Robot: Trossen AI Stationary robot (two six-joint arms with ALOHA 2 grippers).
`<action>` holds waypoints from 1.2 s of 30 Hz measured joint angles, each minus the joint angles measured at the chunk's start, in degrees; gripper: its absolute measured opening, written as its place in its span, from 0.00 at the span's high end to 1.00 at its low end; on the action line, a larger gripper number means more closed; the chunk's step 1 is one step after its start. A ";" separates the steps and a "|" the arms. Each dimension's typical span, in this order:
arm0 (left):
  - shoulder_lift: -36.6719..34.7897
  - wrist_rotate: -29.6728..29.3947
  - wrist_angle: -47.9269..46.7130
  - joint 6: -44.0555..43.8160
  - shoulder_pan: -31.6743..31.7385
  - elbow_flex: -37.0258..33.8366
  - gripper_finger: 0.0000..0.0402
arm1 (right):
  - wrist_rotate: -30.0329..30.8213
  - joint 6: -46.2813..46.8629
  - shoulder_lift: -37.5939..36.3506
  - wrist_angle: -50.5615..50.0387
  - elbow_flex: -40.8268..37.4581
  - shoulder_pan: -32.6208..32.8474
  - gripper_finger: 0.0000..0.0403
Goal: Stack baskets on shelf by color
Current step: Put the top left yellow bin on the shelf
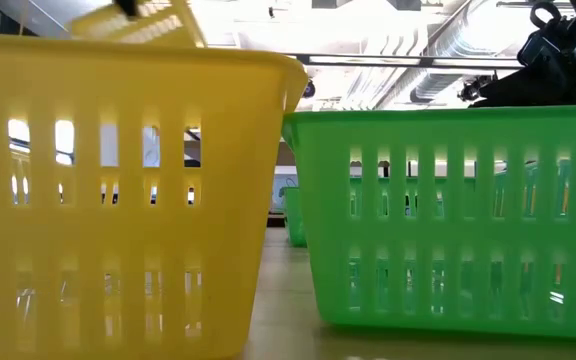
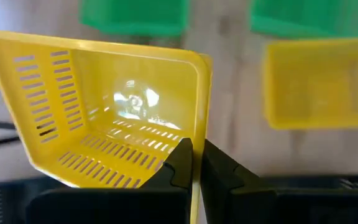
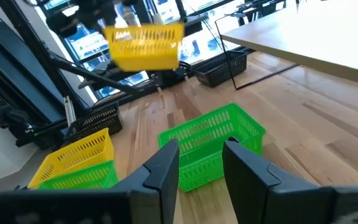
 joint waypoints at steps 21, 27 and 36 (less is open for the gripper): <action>0.62 -20.69 1.44 32.89 24.88 7.11 0.99 | 0.00 0.00 0.00 0.00 0.01 0.01 0.73; 2.02 -14.61 1.45 39.49 32.51 7.09 0.99 | 0.00 0.00 0.00 0.00 0.02 0.00 0.73; 4.11 -7.94 4.10 47.65 39.77 7.07 0.99 | 0.00 0.00 0.00 0.00 0.01 0.02 0.73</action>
